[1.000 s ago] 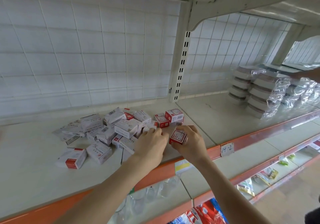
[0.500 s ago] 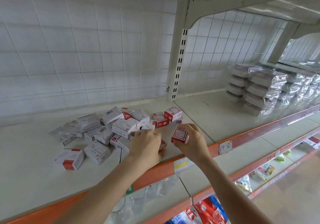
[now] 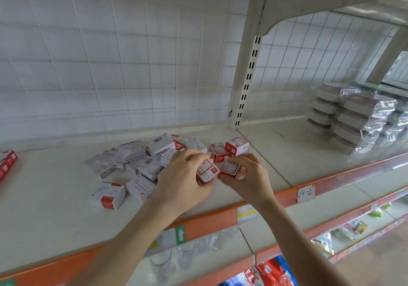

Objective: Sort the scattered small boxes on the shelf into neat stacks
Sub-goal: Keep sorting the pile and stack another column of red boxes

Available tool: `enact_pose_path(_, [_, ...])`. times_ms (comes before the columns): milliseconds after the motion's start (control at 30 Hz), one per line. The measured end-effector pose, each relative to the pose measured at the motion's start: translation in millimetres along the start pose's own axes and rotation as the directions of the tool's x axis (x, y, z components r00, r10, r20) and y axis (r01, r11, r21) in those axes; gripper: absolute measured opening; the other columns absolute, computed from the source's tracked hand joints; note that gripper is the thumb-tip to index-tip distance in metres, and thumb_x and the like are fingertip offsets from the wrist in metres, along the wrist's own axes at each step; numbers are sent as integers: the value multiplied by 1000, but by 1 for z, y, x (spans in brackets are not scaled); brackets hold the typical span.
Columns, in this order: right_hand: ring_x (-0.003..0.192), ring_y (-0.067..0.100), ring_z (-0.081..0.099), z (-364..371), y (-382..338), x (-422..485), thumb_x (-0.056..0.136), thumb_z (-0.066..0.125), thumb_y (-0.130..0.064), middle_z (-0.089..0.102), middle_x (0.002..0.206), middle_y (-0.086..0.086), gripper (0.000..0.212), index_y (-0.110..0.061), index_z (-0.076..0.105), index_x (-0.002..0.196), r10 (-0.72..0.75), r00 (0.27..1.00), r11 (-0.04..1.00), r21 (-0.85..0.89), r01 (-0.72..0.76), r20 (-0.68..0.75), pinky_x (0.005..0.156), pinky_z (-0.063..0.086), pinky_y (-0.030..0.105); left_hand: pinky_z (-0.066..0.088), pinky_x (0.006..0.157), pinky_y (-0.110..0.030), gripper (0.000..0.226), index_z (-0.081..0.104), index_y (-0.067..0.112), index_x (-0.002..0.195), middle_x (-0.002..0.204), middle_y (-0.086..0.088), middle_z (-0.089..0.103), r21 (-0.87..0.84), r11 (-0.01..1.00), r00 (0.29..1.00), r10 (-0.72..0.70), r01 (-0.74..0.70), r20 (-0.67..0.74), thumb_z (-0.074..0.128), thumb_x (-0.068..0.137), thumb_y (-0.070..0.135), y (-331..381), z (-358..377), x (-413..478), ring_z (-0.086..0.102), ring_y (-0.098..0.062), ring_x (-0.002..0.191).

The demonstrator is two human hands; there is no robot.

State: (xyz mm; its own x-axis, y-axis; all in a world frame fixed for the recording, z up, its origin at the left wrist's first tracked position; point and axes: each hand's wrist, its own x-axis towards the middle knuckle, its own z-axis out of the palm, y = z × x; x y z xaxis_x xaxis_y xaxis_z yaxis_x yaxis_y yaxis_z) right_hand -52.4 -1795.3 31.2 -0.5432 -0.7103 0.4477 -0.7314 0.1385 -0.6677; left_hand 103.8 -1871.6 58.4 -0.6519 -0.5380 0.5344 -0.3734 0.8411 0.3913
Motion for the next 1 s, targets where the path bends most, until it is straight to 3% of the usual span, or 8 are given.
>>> enact_pose_path(67, [90, 14, 56, 5, -12, 3, 59, 82, -11, 59, 101, 0, 41, -11, 70, 99, -18, 1000, 999, 27, 18, -14, 76, 38, 7, 37, 80, -25, 53, 66, 8, 111, 108, -8, 62, -16, 999, 999, -30, 29, -31, 81, 62, 20, -11, -8, -2, 58, -26, 100])
enact_pose_path(200, [83, 7, 53, 15, -37, 11, 59, 82, -6, 54, 95, -4, 38, -9, 71, 96, -105, 993, 993, 57, 108, -52, 75, 33, -2, 37, 82, -24, 52, 66, 7, 110, 111, -7, 61, -59, 991, 988, -127, 122, -86, 81, 62, 16, -30, -27, -8, 57, -25, 103])
enact_pose_path(333, [80, -6, 52, 29, -64, 14, 59, 82, -8, 52, 91, -10, 38, -10, 71, 96, -192, 981, 976, 98, 195, -43, 72, 44, 7, 41, 81, -28, 50, 67, 8, 107, 106, -8, 64, -62, 982, 979, -183, 178, -88, 82, 59, 16, -51, -45, -22, 60, -28, 99])
enact_pose_path(567, [83, 7, 57, 70, -112, 9, 57, 71, -24, 56, 95, -5, 40, -11, 71, 95, -287, 957, 946, 173, 275, 46, 74, 45, 9, 44, 74, -26, 47, 70, 7, 97, 95, -9, 66, -71, 961, 959, -273, 268, -75, 73, 53, 20, -83, -85, -47, 64, -28, 87])
enact_pose_path(800, [81, 4, 53, 134, -165, -15, 56, 72, -27, 54, 92, -5, 40, -9, 71, 92, -317, 937, 938, 191, 287, 148, 73, 43, 9, 44, 75, -27, 52, 69, 6, 101, 97, -10, 64, 5, 910, 910, -413, 414, -36, 66, 54, 28, -142, -125, -96, 62, -30, 87])
enact_pose_path(933, [83, 8, 54, 176, -193, -34, 54, 72, -30, 54, 92, -6, 42, -13, 71, 93, -266, 933, 956, 194, 222, 243, 74, 42, 14, 39, 81, -23, 56, 64, 8, 114, 108, -10, 61, 71, 883, 886, -464, 464, -15, 74, 62, 24, -172, -151, -124, 58, -29, 100])
enact_pose_path(1000, [86, 12, 57, 196, -205, -42, 56, 76, -27, 55, 93, -5, 41, -15, 71, 94, -240, 924, 966, 169, 197, 298, 76, 38, 8, 34, 82, -18, 58, 59, 11, 122, 116, -7, 58, 98, 875, 879, -476, 474, 4, 75, 67, 21, -184, -162, -136, 54, -24, 109])
